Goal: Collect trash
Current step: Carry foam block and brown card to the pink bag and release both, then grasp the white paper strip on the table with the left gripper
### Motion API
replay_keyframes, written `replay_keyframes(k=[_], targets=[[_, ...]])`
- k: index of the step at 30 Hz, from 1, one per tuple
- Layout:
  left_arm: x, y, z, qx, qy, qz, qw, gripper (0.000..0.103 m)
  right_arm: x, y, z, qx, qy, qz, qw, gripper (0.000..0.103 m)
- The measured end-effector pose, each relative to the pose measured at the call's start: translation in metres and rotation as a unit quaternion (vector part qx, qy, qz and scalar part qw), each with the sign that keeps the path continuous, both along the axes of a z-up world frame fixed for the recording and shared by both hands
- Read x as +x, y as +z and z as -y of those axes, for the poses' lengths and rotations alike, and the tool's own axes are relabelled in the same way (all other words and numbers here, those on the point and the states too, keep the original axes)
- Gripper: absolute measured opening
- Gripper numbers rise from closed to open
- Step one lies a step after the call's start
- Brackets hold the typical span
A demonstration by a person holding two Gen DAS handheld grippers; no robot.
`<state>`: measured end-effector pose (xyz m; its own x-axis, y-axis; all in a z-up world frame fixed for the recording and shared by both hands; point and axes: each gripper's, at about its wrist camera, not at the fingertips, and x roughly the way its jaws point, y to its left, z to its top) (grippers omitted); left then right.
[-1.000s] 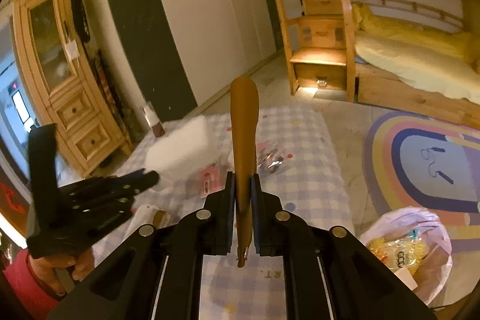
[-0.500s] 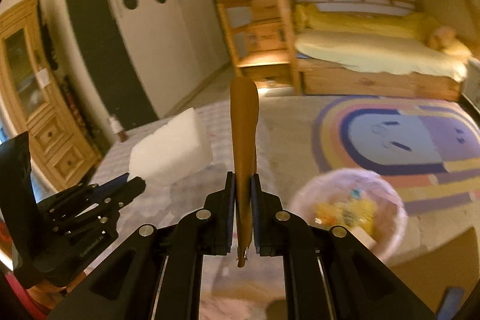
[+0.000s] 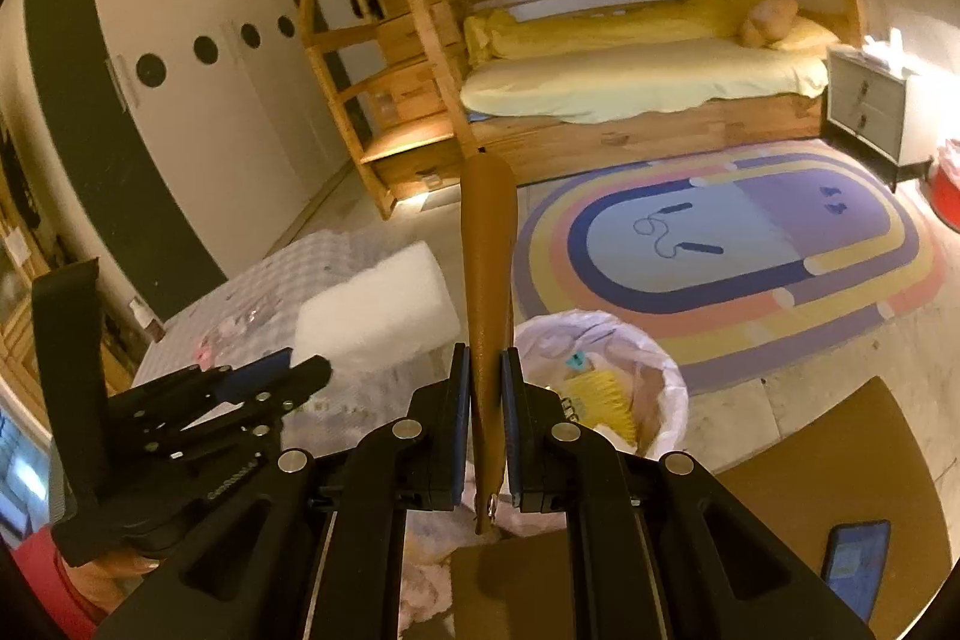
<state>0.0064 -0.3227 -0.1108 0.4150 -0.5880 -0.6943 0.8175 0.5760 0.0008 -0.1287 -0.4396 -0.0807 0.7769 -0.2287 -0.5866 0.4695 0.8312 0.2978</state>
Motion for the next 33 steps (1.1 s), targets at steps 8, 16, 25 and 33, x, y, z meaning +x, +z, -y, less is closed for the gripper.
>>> replay_keyframes(k=[8,16,25,33], targets=[[0.010,0.002,-0.013,-0.006,0.029,0.002,0.9996,0.057,0.018,-0.024,0.021,0.017,-0.003,-0.011,1.000,0.015],[0.021,0.015,-0.047,-0.017,0.072,0.011,0.9972,0.057,0.020,-0.016,0.013,0.008,-0.012,-0.009,1.000,0.034],[0.016,0.028,-0.097,-0.023,0.101,0.015,0.9946,0.057,0.015,0.010,-0.025,-0.006,0.029,-0.001,1.000,0.034],[0.010,0.030,-0.163,-0.008,0.151,0.039,0.9877,0.059,0.044,0.021,-0.089,-0.048,0.088,-0.023,0.995,0.037]])
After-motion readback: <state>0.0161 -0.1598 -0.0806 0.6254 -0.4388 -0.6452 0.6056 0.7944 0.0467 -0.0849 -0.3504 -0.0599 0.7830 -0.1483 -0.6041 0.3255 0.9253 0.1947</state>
